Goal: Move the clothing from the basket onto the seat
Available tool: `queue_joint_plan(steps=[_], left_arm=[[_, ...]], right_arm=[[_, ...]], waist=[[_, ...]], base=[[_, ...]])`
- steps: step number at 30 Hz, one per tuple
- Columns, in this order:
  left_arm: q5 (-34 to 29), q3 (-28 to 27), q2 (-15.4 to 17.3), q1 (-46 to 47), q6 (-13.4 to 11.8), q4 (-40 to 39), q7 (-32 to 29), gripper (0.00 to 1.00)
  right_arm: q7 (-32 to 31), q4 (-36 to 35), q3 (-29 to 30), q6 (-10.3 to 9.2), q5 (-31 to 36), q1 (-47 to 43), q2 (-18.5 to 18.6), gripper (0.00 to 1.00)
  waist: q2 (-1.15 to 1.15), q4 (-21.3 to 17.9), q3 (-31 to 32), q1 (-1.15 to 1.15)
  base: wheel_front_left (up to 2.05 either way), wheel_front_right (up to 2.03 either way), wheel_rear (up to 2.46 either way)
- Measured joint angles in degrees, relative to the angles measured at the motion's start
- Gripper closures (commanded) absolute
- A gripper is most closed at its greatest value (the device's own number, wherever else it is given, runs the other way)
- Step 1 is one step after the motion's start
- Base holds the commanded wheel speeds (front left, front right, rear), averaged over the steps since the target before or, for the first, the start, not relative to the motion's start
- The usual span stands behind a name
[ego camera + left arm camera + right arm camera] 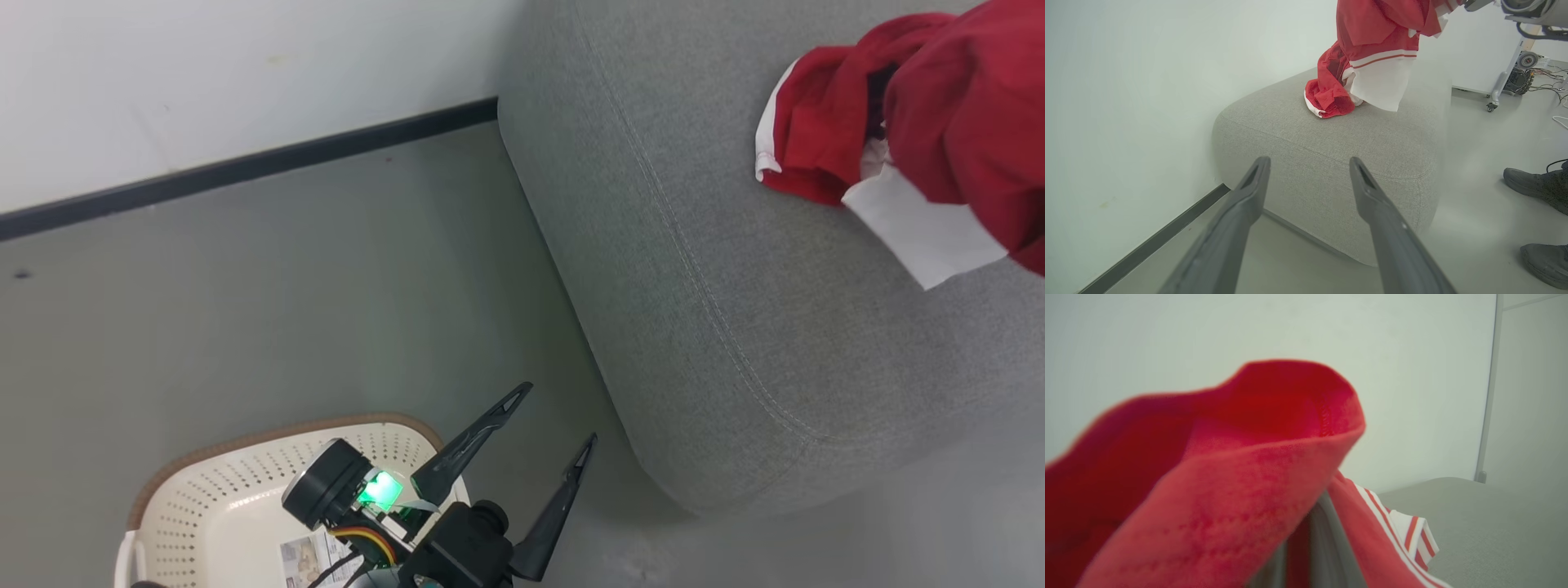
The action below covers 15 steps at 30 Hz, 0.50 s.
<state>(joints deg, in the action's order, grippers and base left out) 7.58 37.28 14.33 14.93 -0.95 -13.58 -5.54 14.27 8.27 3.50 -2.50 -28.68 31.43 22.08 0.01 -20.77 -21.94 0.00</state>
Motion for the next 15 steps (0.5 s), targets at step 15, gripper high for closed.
queue_joint_plan(steps=[15], left_arm=[[-1.6, 1.4, 0.2, 4.0, 1.6, -1.8, -2.9, 0.00]], right_arm=[[0.2, 8.3, 4.6, 2.69, -1.3, 12.9, 3.6, 1.00]], waist=[[0.00, -1.0, -8.5, 0.01]], base=[[0.00, 0.00, 0.00]])
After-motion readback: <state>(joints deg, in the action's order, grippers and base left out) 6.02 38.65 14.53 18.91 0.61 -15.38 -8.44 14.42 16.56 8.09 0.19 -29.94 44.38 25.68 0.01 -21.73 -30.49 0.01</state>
